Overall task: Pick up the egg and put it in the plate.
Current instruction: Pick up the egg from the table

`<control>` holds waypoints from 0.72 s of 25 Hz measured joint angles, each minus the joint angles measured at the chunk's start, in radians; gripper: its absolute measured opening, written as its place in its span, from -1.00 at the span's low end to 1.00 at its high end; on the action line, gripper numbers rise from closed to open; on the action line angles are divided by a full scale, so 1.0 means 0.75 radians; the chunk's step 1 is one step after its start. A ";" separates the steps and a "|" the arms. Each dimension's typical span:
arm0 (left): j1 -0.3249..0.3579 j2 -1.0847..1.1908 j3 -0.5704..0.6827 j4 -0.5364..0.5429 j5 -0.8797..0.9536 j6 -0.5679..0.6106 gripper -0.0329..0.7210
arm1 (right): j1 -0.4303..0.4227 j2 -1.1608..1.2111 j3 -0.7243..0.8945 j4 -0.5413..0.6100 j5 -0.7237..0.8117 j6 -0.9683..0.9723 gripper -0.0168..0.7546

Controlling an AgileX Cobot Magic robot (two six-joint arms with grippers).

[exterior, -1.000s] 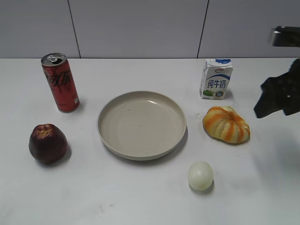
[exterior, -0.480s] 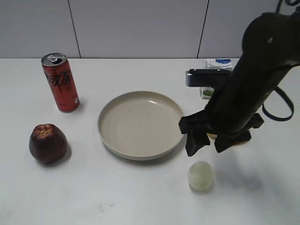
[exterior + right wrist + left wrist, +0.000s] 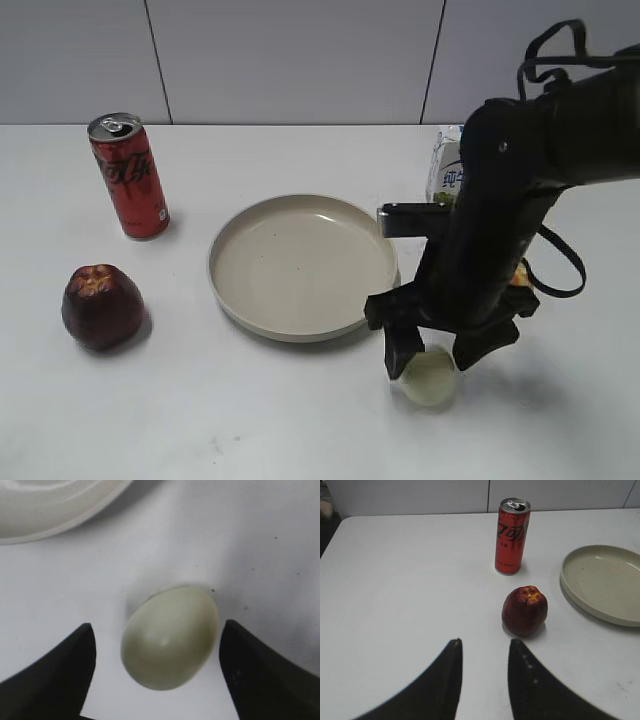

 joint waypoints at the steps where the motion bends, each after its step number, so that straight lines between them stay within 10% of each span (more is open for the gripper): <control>1: 0.000 0.000 0.000 0.000 0.000 0.000 -0.30 | 0.000 0.021 0.000 0.000 0.004 0.004 0.56; 18: 0.000 0.000 0.000 0.000 0.000 0.000 -0.31 | 0.000 0.091 -0.138 -0.076 0.182 -0.047 0.27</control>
